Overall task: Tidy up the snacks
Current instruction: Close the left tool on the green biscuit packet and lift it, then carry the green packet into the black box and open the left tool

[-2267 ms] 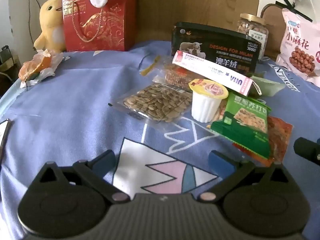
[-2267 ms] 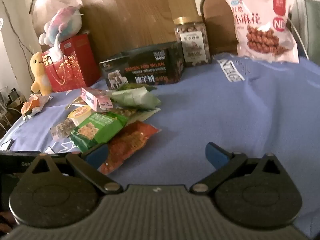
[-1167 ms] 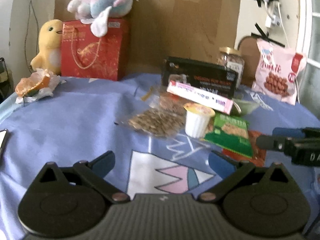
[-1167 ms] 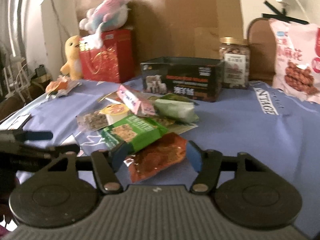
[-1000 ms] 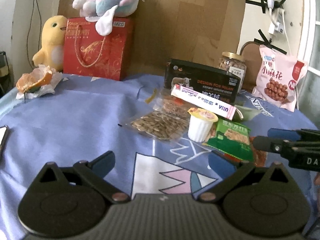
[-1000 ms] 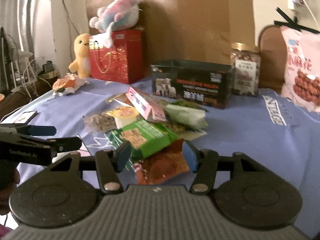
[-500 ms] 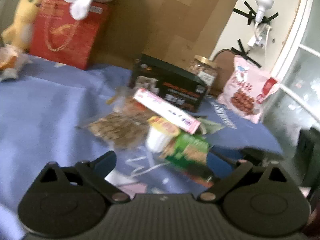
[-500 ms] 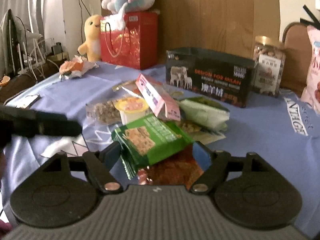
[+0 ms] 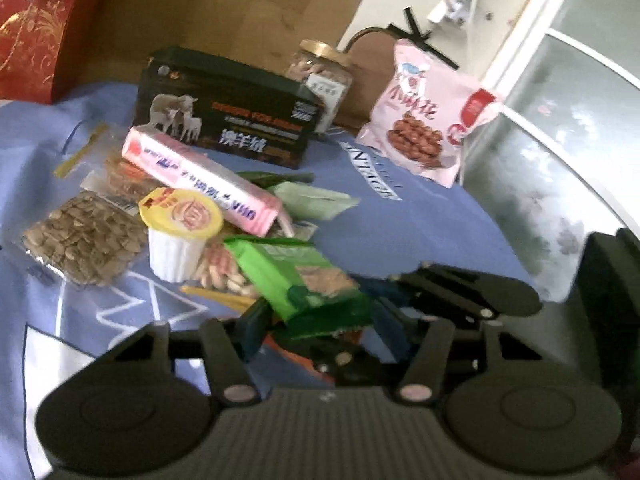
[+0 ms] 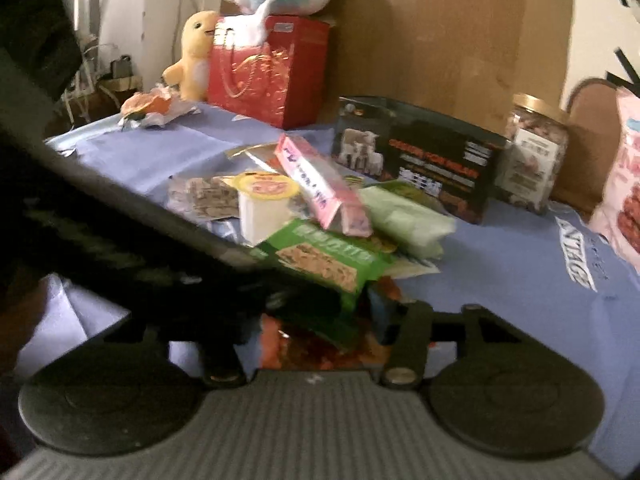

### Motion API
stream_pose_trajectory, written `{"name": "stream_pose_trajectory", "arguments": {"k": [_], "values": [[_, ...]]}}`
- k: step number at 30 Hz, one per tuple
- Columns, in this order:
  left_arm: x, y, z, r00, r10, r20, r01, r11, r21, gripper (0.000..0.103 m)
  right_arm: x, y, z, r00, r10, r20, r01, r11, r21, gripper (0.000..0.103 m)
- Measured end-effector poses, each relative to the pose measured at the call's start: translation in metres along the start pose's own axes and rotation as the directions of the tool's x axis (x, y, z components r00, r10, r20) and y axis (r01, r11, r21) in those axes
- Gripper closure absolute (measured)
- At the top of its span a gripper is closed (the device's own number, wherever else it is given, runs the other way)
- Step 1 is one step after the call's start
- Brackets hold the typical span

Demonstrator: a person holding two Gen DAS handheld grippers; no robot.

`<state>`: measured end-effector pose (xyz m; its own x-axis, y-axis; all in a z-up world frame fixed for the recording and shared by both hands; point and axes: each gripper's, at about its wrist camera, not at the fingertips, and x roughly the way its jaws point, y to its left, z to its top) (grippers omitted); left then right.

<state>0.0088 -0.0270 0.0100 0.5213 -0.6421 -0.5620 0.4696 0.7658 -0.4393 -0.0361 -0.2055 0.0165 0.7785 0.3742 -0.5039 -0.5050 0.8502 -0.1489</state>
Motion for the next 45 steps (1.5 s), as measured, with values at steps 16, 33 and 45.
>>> {"name": "stream_pose_trajectory", "arguments": {"k": [16, 33, 45], "values": [[-0.019, -0.022, 0.025, 0.992, -0.120, 0.027, 0.120, 0.993, 0.025, 0.048, -0.037, -0.008, 0.008, 0.990, 0.011, 0.143, -0.010, 1.000, -0.007, 0.080], [-0.039, 0.051, 0.017, 0.990, -0.137, 0.021, 0.139, 0.970, -0.198, 0.010, -0.019, -0.014, -0.014, 0.998, 0.062, -0.008, -0.063, 0.997, -0.036, 0.044], [0.003, 0.037, 0.020, 0.983, -0.162, -0.087, 0.147, 0.976, -0.162, 0.071, -0.008, -0.005, -0.006, 0.998, 0.068, -0.001, -0.068, 0.996, -0.062, 0.066]]}}
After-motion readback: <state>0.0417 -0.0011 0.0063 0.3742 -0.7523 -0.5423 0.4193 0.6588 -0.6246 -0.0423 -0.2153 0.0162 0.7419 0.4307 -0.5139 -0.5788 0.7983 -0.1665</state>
